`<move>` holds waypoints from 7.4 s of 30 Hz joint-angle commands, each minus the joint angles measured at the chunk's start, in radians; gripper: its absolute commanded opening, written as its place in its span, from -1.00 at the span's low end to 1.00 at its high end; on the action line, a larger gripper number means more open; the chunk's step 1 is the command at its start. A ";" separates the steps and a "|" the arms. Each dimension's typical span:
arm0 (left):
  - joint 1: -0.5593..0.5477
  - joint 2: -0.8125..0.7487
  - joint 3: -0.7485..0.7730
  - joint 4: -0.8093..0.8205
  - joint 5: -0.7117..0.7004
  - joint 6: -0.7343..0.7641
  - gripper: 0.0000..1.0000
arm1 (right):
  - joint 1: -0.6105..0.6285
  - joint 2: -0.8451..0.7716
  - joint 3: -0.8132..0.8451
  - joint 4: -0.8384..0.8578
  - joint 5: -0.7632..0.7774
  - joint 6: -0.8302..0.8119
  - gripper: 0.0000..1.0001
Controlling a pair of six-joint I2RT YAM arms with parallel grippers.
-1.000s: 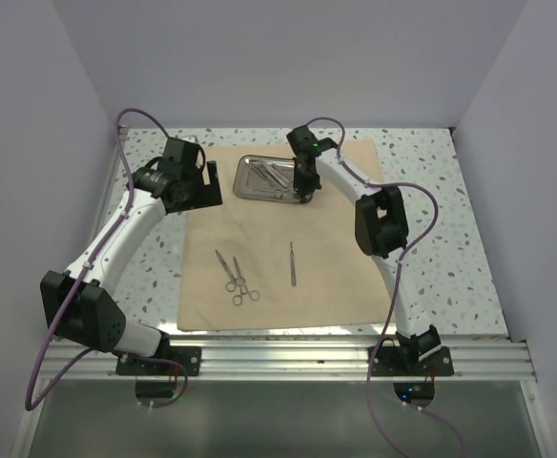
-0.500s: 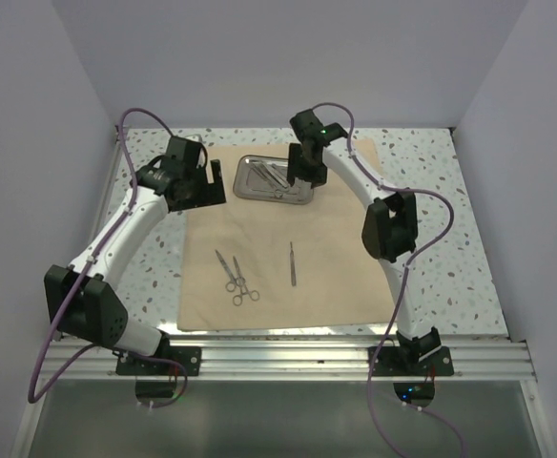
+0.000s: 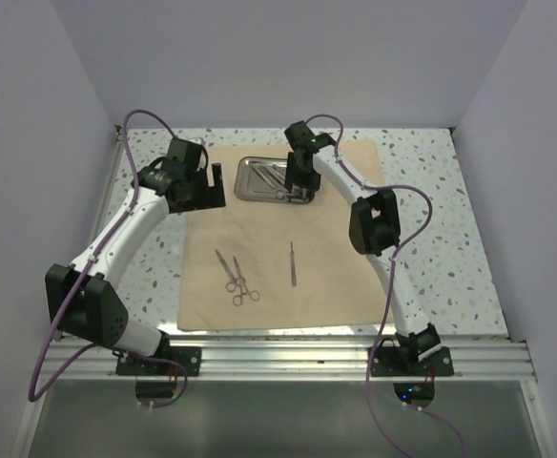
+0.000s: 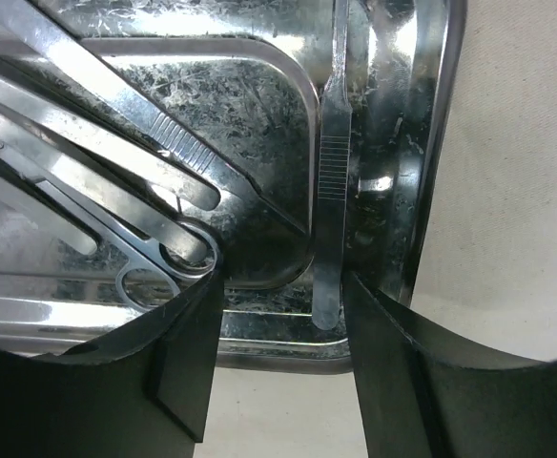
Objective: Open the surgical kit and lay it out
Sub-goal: Pick up the medical item from the container, then place the medical item in the surgical kit, then pick up the medical item from the container, then place the medical item in the surgical kit, then pick up the medical item from the container.
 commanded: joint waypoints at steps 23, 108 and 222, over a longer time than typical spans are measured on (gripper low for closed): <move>0.063 -0.065 -0.111 0.064 -0.003 0.138 0.77 | 0.088 0.172 0.077 -0.066 -0.026 0.132 -0.66; -0.059 1.045 0.915 0.294 0.006 -0.282 -0.07 | 0.274 -1.081 -1.166 -0.051 0.039 0.139 0.31; -0.046 0.858 0.796 0.181 -0.227 -0.095 0.08 | 0.001 -1.420 -0.975 -0.444 0.414 0.184 0.97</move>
